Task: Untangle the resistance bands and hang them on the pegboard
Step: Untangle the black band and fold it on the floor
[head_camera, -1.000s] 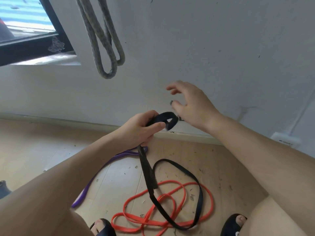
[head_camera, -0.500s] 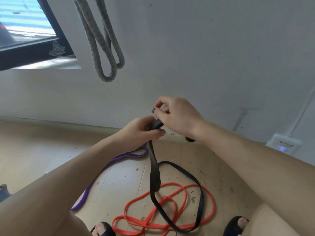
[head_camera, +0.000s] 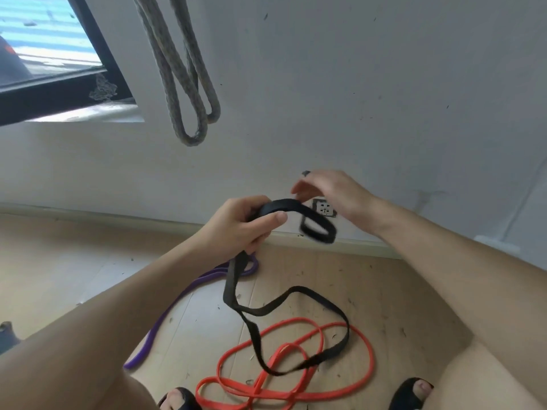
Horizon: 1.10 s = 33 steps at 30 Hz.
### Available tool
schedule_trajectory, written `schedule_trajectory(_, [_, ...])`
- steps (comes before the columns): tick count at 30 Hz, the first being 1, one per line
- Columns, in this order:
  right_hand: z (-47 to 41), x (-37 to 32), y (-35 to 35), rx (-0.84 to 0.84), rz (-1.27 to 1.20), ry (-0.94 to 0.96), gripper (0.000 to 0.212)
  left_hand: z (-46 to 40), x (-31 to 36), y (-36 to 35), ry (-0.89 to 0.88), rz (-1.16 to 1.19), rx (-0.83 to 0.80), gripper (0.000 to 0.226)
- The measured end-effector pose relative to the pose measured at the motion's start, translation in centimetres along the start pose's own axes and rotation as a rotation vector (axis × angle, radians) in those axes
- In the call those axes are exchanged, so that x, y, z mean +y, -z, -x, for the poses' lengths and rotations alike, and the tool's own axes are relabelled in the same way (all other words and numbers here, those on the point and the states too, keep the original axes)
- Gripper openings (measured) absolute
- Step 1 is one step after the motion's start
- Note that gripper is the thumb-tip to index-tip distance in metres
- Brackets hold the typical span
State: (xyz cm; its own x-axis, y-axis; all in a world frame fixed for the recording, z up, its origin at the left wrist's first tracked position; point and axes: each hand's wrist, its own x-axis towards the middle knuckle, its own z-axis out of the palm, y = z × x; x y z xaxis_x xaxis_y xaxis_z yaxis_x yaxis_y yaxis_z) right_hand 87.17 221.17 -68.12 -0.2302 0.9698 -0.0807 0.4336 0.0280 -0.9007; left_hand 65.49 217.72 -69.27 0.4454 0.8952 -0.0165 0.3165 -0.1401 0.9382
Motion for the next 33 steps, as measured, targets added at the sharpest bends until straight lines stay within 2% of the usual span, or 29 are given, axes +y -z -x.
schedule_trajectory(4, [0.7,-1.3,-3.8,-0.122,-0.079,0.092,0.056,-0.1,0.4,-0.7,-0.018,-0.103,0.006,0.026])
schedule_trajectory(7, [1.1,-1.6,-4.9,-0.128,0.086,0.123,0.053,0.0,0.4,-0.7,0.012,-0.142,-0.017,0.026])
schedule_trajectory(9, [1.4,-1.8,-4.9,-0.064,0.262,0.171,0.046,0.0,0.4,-0.4,0.034,-0.152,-0.011,0.024])
schedule_trajectory(12, [1.5,-2.0,-4.4,0.008,0.323,0.24,0.035,0.0,0.0,0.2,0.064,-0.108,-0.042,0.018])
schedule_trajectory(14, [1.0,-2.4,-3.5,0.07,0.27,0.268,0.025,0.0,-0.3,0.6,0.071,-0.108,-0.066,0.022])
schedule_trajectory(16, [0.4,-2.6,-2.0,0.201,0.135,0.269,0.021,0.0,-0.6,0.9,0.069,-0.171,-0.123,0.023])
schedule_trajectory(19, [-0.1,-1.9,0.7,0.346,0.065,0.236,0.018,-0.2,-0.6,0.9,0.064,-0.177,-0.123,0.015])
schedule_trajectory(21, [-0.2,-0.7,1.5,0.304,0.178,0.151,0.018,-0.4,-0.2,0.8,0.02,-0.19,-0.066,0.014])
schedule_trajectory(23, [-0.1,0.1,1.5,0.192,0.218,0.047,0.019,-0.4,0.2,0.5,-0.007,-0.2,-0.054,0.017])
schedule_trajectory(28, [0.6,-0.6,-1.3,-0.109,0.014,0.021,0.053,-0.3,1.0,-0.4,-0.049,-0.15,-0.093,0.013])
schedule_trajectory(30, [0.7,-0.8,-2.6,-0.132,0.028,0.068,0.055,-0.3,1.0,-0.7,-0.049,-0.143,-0.104,0.012])
schedule_trajectory(33, [0.8,-0.8,-3.3,-0.038,0.206,0.148,0.059,-0.3,0.6,-0.6,-0.044,-0.161,-0.105,0.016])
